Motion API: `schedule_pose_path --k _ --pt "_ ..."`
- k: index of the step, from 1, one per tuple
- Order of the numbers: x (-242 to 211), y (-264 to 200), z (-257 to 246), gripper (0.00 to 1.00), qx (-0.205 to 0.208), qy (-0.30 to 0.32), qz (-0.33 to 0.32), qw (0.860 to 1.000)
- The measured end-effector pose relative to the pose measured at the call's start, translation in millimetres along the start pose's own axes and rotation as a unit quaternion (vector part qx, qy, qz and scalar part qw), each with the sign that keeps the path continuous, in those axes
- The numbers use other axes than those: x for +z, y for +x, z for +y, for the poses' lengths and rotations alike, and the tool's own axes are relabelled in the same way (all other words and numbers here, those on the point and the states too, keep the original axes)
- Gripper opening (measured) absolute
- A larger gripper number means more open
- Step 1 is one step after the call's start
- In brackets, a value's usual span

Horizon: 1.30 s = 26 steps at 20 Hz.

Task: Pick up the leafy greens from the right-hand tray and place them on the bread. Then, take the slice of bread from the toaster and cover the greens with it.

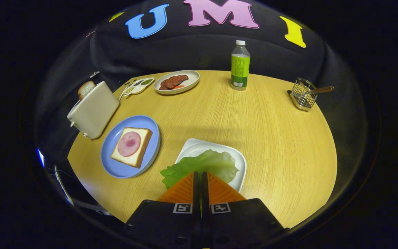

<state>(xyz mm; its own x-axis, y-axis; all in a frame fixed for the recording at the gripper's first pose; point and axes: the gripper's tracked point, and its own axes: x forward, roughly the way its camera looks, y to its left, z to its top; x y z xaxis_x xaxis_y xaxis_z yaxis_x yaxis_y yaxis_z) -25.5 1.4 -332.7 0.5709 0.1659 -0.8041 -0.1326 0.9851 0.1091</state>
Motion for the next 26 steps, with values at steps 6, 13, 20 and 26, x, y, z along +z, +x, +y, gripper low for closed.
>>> schedule_pose_path --k 6,13,20,26 --pt "28.2 -26.1 10.1 0.05 -0.003 0.001 -0.026 1.000" --pt "80.3 -53.5 55.8 0.05 0.021 -0.024 -0.065 0.997" --pt "103.6 -40.7 129.2 0.05 0.069 -0.049 -0.068 0.994" --pt "95.6 -3.8 183.9 0.05 0.111 -0.052 -0.051 0.991"
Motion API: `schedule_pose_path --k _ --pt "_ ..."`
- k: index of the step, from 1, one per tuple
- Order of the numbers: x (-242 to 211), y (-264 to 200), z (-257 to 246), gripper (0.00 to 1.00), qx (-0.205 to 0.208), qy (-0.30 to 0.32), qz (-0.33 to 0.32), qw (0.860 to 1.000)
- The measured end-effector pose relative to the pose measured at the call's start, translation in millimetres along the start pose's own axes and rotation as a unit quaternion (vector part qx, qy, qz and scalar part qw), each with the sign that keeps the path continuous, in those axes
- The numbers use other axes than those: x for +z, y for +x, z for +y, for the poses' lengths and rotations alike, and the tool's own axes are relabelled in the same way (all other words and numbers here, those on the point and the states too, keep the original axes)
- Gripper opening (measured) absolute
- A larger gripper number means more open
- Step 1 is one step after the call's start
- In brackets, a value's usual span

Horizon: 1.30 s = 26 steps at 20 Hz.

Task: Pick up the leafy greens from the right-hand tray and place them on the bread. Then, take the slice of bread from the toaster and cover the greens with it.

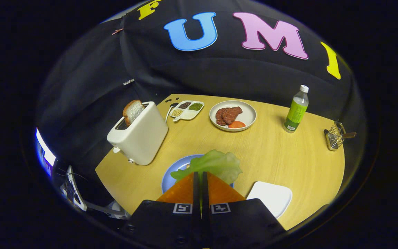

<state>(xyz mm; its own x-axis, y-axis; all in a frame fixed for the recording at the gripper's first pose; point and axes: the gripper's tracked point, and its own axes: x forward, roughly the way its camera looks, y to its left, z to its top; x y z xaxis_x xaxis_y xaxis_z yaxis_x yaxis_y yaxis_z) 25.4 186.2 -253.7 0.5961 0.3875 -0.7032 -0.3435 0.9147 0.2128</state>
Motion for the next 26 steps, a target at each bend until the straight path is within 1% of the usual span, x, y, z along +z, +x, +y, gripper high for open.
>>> schedule_pose_path --k 3,6,11,14,15,17,18,19,23,24,25,26 --pt "-10.8 21.8 16.3 0.05 0.013 0.003 0.014 1.000" --pt "-23.7 41.1 20.2 0.05 0.013 0.007 0.029 0.999" --pt "-48.8 61.5 11.3 0.05 -0.008 0.010 0.057 0.998" --pt "-59.3 67.9 2.0 0.05 -0.030 -0.010 0.068 0.997" --pt "-62.2 69.1 1.1 0.13 -0.032 -0.017 0.071 0.997" --pt "-69.1 71.6 2.8 0.19 -0.038 -0.020 0.080 0.996" --pt "-69.6 70.1 2.9 0.27 -0.041 -0.020 0.080 0.996" --pt "-69.9 69.4 2.2 0.47 -0.046 -0.021 0.079 0.996" --pt "-62.0 65.2 1.6 0.82 -0.056 -0.027 0.061 0.996" --pt "-59.6 62.8 2.3 0.85 -0.056 -0.028 0.056 0.996" --pt "-56.8 60.2 1.5 0.93 -0.058 -0.030 0.051 0.997" --pt "-52.7 57.4 -0.1 0.97 -0.062 -0.032 0.044 0.997"
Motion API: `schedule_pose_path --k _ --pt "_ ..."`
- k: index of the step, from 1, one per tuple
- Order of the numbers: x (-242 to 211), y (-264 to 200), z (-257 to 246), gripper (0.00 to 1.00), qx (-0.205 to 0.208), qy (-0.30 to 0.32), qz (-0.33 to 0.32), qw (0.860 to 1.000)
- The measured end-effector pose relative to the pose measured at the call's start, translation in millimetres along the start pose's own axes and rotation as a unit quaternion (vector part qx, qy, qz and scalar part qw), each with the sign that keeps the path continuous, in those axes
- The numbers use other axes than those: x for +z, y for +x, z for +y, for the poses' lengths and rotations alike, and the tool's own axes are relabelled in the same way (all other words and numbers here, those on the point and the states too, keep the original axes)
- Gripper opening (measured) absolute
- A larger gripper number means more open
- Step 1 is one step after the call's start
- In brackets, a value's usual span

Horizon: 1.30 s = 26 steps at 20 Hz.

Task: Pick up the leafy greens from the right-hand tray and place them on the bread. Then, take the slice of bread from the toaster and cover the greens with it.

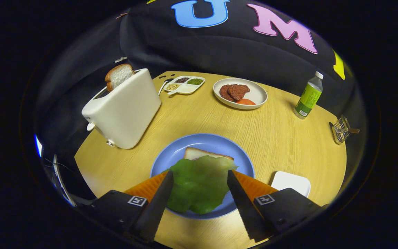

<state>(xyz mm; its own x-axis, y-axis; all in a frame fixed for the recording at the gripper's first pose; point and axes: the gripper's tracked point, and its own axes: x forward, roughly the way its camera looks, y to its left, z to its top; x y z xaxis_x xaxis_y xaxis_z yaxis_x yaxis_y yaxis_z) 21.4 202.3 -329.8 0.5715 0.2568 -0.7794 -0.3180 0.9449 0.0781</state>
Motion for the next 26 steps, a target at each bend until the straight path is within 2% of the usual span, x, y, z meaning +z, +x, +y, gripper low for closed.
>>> schedule_pose_path --k 1,6,13,19,26 --pt "4.0 -3.4 -0.9 1.00 -0.004 -0.001 -0.008 1.000" --pt "39.8 -30.8 0.4 1.00 -0.014 0.007 -0.062 0.998" --pt "98.7 -56.5 15.9 1.00 -0.009 0.012 -0.125 0.992" --pt "145.7 -69.4 47.6 1.00 -0.001 -0.014 -0.169 0.986" --pt "195.0 -61.4 107.8 1.00 0.035 -0.032 -0.208 0.977"
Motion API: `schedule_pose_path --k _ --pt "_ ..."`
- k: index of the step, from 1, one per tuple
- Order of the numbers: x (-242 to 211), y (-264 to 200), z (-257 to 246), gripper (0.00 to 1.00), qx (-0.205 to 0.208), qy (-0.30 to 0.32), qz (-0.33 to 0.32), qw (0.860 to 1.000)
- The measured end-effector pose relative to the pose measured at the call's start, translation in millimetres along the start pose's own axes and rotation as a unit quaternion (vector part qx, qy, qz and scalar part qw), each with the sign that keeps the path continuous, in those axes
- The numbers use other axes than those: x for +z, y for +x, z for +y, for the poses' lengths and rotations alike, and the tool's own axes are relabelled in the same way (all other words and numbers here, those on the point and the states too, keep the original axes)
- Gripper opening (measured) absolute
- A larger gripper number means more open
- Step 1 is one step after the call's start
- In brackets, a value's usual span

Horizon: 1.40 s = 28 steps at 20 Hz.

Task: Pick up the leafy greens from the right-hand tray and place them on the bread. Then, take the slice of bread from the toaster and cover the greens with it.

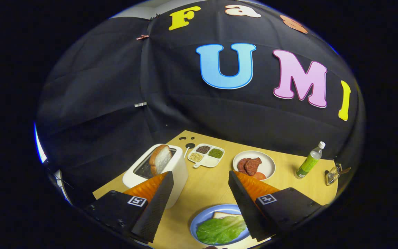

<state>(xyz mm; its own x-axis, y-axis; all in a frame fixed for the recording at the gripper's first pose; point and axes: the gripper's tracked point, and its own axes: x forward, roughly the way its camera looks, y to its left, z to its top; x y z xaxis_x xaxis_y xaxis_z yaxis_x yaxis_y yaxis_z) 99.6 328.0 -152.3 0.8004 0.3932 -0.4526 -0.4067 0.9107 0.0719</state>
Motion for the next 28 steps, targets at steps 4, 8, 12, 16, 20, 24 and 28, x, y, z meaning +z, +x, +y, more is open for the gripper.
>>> schedule_pose_path --k 4,8,12,16,20,24,28 --pt "10.0 20.2 29.9 0.99 0.022 -0.015 -0.002 1.000" --pt "9.9 45.0 59.0 0.99 0.039 -0.020 0.002 0.999" --pt "2.7 74.3 81.6 1.00 0.043 -0.023 0.017 0.999" --pt "-15.9 104.3 84.6 1.00 0.022 -0.045 0.047 0.998" --pt "-24.1 123.2 93.6 1.00 0.019 -0.038 0.059 0.997" --pt "-37.0 136.8 103.9 0.99 0.024 -0.032 0.083 0.996" --pt "-47.9 147.6 113.5 0.59 0.035 -0.021 0.108 0.993"
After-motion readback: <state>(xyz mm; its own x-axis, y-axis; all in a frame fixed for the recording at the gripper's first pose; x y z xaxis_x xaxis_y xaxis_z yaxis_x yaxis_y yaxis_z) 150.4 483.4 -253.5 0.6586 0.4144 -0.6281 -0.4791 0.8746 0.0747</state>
